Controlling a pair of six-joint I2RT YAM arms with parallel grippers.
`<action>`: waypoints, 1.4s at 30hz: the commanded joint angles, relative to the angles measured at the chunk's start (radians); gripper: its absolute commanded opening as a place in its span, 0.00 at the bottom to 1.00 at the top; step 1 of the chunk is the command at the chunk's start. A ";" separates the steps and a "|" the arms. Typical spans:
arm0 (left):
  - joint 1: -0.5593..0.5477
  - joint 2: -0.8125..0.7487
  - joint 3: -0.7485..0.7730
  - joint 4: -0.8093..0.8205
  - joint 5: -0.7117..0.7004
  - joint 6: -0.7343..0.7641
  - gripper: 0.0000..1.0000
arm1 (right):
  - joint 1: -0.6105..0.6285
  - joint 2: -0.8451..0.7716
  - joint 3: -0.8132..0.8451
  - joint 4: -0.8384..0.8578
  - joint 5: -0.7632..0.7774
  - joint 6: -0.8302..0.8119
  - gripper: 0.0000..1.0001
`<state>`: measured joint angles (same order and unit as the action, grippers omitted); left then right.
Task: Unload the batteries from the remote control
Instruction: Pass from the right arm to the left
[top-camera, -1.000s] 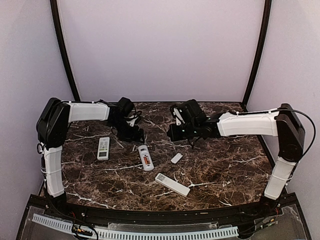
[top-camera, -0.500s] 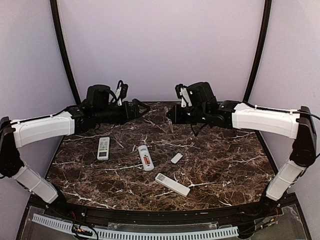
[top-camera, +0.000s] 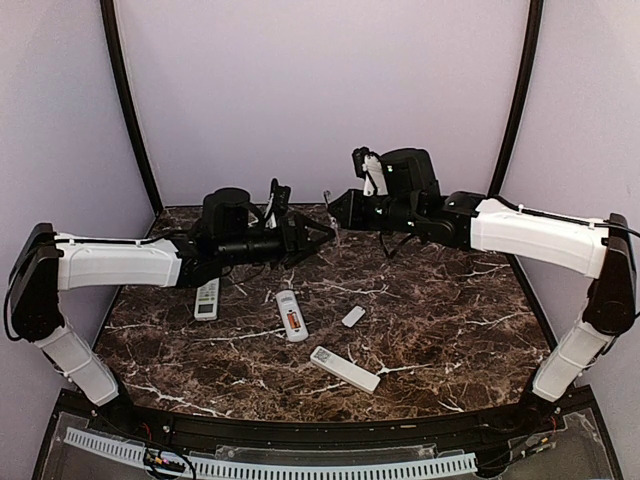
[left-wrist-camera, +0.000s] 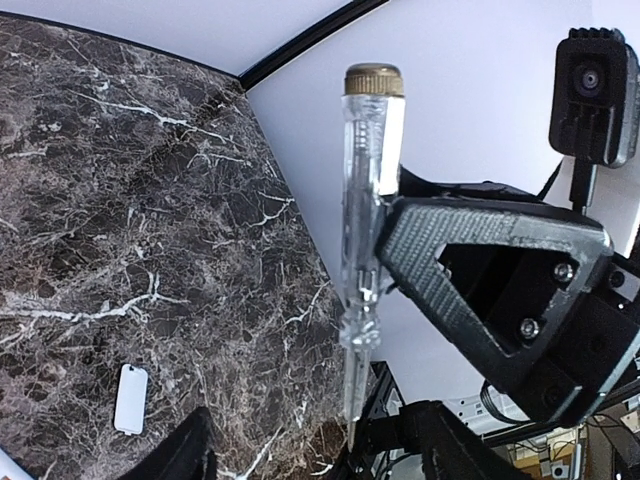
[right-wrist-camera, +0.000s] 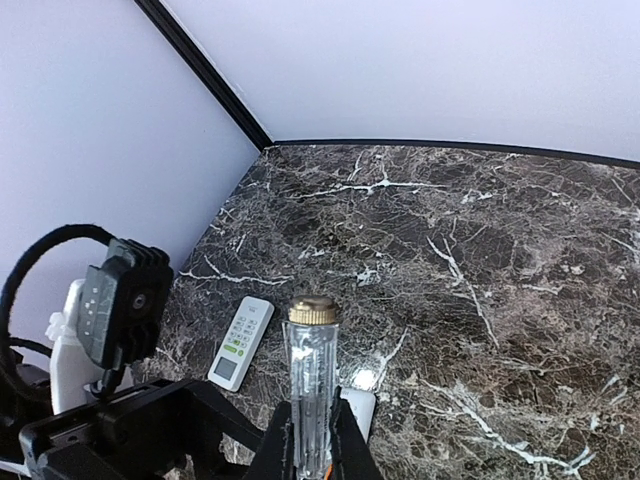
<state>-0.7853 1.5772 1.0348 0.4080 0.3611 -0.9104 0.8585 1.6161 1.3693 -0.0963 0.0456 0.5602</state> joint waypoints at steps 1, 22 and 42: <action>-0.008 0.033 0.043 0.073 0.050 -0.049 0.66 | 0.010 -0.030 0.010 0.037 0.003 0.013 0.03; -0.031 0.099 0.094 0.088 0.070 -0.076 0.24 | 0.023 -0.027 0.006 0.041 0.020 0.030 0.03; -0.011 0.073 0.141 -0.108 0.099 0.070 0.00 | 0.013 -0.109 -0.068 0.004 0.129 -0.015 0.76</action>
<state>-0.8127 1.6821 1.1378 0.4156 0.4274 -0.9401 0.8768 1.5795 1.3396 -0.1059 0.1101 0.5743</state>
